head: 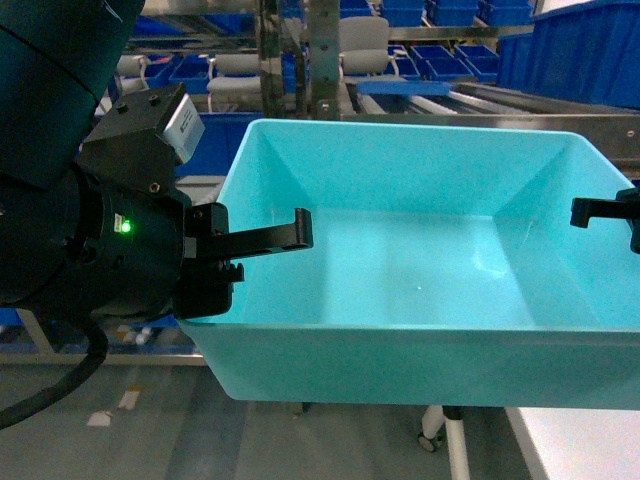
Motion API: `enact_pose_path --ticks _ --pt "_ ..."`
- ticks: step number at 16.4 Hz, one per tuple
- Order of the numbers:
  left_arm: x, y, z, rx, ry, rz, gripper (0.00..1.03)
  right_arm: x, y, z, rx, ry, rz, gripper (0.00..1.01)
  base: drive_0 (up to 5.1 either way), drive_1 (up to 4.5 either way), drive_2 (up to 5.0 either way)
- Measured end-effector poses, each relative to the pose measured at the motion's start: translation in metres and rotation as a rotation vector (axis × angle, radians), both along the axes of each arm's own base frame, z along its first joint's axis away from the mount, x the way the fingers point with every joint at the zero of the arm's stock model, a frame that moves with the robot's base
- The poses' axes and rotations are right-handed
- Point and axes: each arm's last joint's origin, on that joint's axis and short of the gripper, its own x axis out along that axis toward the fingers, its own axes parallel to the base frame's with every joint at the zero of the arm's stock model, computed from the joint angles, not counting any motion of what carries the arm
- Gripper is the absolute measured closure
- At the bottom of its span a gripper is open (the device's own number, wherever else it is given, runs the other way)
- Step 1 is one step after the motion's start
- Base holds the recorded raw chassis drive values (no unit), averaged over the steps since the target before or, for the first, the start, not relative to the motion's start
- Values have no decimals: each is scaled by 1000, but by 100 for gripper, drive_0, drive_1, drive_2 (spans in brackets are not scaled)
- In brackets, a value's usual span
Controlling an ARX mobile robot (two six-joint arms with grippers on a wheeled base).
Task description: Organize blue bins on left shelf correctly
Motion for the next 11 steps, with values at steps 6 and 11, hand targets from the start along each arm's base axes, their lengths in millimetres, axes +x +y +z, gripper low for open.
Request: enact_pose_path --ticks 6,11 --pt "0 0 0 0 -1 0 101 0 0 0 0 -2 0 99 -482 359 111" --pt "0 0 0 0 0 0 101 0 0 0 0 0 0 99 -479 367 103"
